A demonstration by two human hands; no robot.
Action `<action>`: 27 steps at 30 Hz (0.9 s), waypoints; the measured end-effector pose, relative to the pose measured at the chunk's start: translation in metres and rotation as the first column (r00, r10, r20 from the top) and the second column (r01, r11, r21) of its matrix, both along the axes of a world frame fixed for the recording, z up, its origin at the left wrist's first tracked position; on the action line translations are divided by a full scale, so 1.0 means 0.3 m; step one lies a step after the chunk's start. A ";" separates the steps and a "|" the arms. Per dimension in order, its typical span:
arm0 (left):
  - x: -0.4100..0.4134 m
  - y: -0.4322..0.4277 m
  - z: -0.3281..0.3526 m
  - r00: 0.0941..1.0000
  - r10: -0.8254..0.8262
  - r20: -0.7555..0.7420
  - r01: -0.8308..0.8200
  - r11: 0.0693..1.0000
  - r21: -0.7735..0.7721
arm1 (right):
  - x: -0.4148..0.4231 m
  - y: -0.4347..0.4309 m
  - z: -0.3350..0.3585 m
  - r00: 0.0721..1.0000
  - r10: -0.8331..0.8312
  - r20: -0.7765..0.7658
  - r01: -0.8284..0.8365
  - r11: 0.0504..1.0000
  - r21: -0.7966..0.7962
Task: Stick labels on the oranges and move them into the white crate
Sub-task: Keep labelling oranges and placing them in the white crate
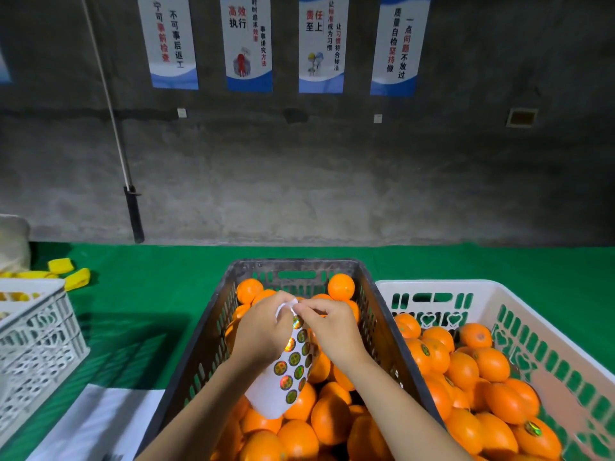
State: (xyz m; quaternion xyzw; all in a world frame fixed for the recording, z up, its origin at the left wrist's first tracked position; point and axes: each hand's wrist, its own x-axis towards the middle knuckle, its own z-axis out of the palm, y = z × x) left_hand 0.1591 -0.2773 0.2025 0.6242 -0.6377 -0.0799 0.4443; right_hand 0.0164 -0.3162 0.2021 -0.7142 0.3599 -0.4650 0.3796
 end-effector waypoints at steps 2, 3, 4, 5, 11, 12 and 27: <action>0.005 0.002 0.008 1.000 0.010 -0.013 -0.010 1.000 0.003 | -0.002 -0.002 0.007 0.998 0.053 0.039 -0.056 0.995 0.078; 0.004 0.003 0.012 0.999 0.015 -0.029 -0.014 1.000 0.006 | -0.004 -0.002 0.008 0.997 0.061 0.057 -0.067 0.992 0.109; 0.002 0.005 0.014 0.999 0.019 -0.042 -0.019 1.000 0.011 | -0.005 -0.002 0.009 0.995 0.061 0.077 -0.071 0.988 0.140; -0.001 0.007 0.017 0.998 0.024 -0.051 -0.024 1.000 0.018 | -0.006 -0.004 0.009 0.994 0.051 0.097 -0.068 0.982 0.174; 0.011 -0.001 0.007 0.983 0.172 -0.059 -0.172 0.985 0.010 | -0.025 -0.017 0.014 0.958 -0.265 0.111 0.240 0.950 0.198; 0.017 -0.004 0.003 0.972 0.223 -0.066 -0.224 0.975 -0.001 | -0.037 -0.019 0.010 0.953 -0.296 0.062 0.285 0.949 0.137; 0.004 0.005 0.017 0.915 0.388 -0.107 -0.394 0.918 -0.040 | -0.089 -0.019 -0.070 0.375 0.194 -0.907 -0.165 0.976 0.141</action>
